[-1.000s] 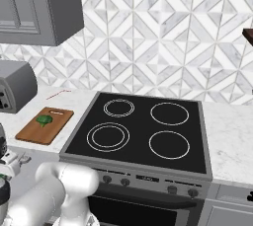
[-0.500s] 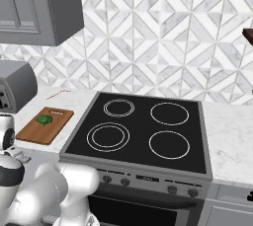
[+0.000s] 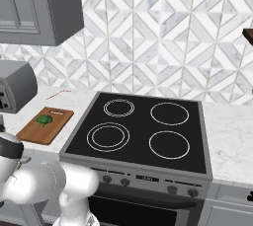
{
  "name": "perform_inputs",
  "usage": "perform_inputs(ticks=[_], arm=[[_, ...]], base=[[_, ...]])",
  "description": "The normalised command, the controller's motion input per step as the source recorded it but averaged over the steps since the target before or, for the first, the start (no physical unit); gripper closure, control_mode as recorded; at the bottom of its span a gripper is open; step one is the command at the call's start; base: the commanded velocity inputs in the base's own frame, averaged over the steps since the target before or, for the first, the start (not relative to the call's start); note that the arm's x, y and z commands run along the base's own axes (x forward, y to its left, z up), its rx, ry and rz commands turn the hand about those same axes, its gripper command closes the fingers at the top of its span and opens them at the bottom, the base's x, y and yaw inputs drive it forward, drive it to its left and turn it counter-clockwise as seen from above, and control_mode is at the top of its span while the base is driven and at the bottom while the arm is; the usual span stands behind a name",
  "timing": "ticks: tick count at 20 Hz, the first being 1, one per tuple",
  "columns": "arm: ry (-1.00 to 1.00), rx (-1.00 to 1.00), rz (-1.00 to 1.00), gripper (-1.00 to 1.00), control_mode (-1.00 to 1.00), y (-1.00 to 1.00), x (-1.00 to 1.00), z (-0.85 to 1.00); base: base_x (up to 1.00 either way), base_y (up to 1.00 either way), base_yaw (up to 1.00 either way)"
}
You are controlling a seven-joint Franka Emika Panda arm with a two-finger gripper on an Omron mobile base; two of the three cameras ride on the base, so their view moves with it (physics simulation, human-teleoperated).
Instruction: Place the appropriate cutting tool for cutting the broccoli skin on the cutting board.
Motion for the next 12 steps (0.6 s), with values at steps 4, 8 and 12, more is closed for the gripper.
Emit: perform_inputs(ticks=[4, 8, 12], arm=[[0.0, 0.0, 0.44, 1.0, -1.0, 0.04, -0.03, 0.25], [0.0, 0.0, 0.41, 1.0, -1.0, 0.0, -0.28, 0.53], [0.0, 0.0, 0.35, 1.0, -1.0, -0.06, -0.52, 0.59]], base=[[0.0, 0.0, 0.0], [0.0, 0.0, 0.0], [0.0, 0.0, 0.0]])
